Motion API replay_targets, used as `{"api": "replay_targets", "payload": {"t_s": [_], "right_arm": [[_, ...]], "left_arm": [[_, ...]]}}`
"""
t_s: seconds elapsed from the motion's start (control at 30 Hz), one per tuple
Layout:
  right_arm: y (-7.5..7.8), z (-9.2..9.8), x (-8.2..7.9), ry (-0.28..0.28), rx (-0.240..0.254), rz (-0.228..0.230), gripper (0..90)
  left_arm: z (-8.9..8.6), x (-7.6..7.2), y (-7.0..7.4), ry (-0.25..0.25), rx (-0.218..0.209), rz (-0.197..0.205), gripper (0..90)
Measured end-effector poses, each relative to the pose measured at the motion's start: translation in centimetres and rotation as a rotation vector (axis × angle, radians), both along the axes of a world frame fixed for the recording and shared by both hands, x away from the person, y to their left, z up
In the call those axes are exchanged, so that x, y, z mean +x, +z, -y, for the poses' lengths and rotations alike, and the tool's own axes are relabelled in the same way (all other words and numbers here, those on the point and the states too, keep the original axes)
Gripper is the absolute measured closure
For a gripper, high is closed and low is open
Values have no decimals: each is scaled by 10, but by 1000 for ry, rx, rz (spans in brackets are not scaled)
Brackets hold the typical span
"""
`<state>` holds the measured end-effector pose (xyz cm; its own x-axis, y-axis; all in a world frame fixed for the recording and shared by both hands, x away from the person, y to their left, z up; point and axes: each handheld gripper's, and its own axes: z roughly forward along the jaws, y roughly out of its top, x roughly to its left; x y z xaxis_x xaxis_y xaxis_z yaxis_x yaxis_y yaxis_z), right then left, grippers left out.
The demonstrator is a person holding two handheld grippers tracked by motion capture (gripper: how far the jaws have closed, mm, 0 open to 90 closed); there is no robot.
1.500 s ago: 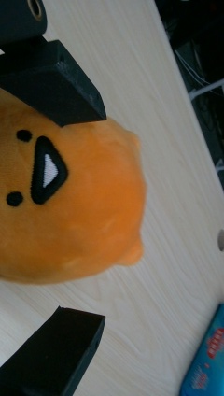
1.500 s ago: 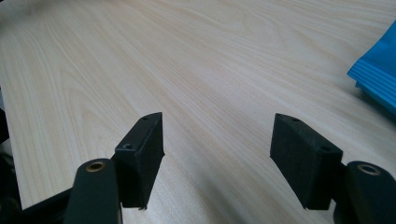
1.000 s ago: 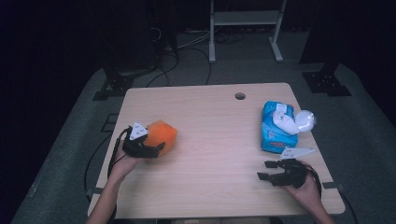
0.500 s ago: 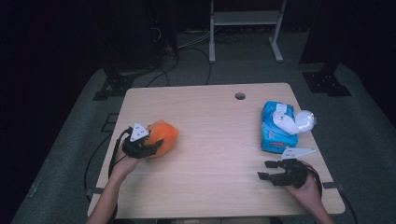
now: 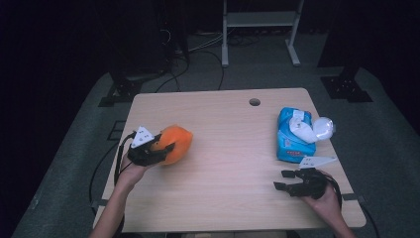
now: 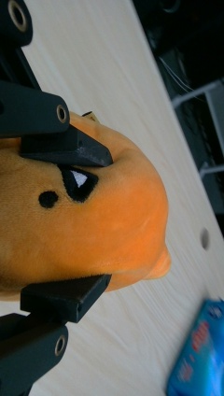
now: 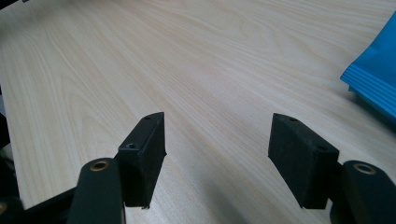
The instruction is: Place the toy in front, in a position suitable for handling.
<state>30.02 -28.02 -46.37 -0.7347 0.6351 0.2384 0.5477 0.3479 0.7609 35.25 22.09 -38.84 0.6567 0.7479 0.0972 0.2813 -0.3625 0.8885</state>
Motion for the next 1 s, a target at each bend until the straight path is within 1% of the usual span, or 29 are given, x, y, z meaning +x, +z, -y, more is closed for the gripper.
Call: {"api": "replay_targets", "payload": {"t_s": [0.07,0.1,0.13,0.17,0.2,0.23,0.27,0.33,0.37,0.4,0.43,0.47,0.53,0.57,0.6,0.63,0.67,0.7,0.73,0.77,0.8,0.83,0.87,0.9,0.93,0.97,1.0], "right_arm": [[0,1,0,-3,3,-1,355],[0,2,0,-5,7,0,357],[0,2,0,-5,7,0,357],[1,4,0,-9,14,-1,358],[1,4,0,-9,14,-1,358],[1,6,0,-13,20,-2,357],[1,6,0,-13,20,-2,357],[2,9,1,-20,35,-1,357],[2,11,1,-23,40,-1,357],[2,11,1,-23,40,-1,357],[2,13,1,-27,47,0,357],[2,13,1,-27,47,0,357],[3,16,0,-35,58,2,357],[4,17,0,-36,59,3,357],[4,18,0,-40,63,4,357],[4,19,0,-43,65,6,358],[4,19,0,-43,65,6,358],[5,21,-1,-48,70,10,357],[5,21,-1,-48,70,10,357],[6,23,-1,-48,72,15,357],[7,24,-1,-53,74,14,357],[7,26,-2,-58,79,19,357],[7,26,-2,-58,79,19,357],[9,28,-2,-61,82,28,357],[9,28,-2,-61,82,28,357],[10,30,-2,-71,87,33,357],[10,30,-2,-71,87,33,357]], "left_arm": [[11,-4,9,-41,-9,21,440],[23,-8,17,-82,-16,37,440],[23,-8,17,-82,-16,37,440],[36,-11,23,-123,-23,51,440],[36,-11,23,-123,-23,51,440],[49,-14,27,-166,-36,57,440],[49,-14,27,-166,-36,57,440],[69,-17,29,-220,-48,60,440],[75,-18,29,-237,-47,57,440],[75,-18,29,-237,-47,57,440],[89,-20,28,-268,-43,56,440],[89,-20,28,-268,-43,56,440],[102,-22,24,-299,-38,51,440],[114,-23,19,-337,-22,40,439],[114,-23,19,-337,-22,40,439],[125,-25,13,-365,-2,38,439],[125,-25,13,-365,-2,38,439],[134,-26,3,-390,2,21,439],[134,-26,3,-390,2,21,438],[139,-27,-3,-404,1,8,438],[141,-28,-7,-410,10,2,438],[147,-30,-17,-425,20,-13,437],[147,-30,-17,-425,20,-13,436],[151,-32,-26,-449,32,-25,435],[151,-32,-26,-449,32,-25,433],[154,-33,-33,-462,49,-27,430],[154,-33,-33,-462,49,-27,426]]}}
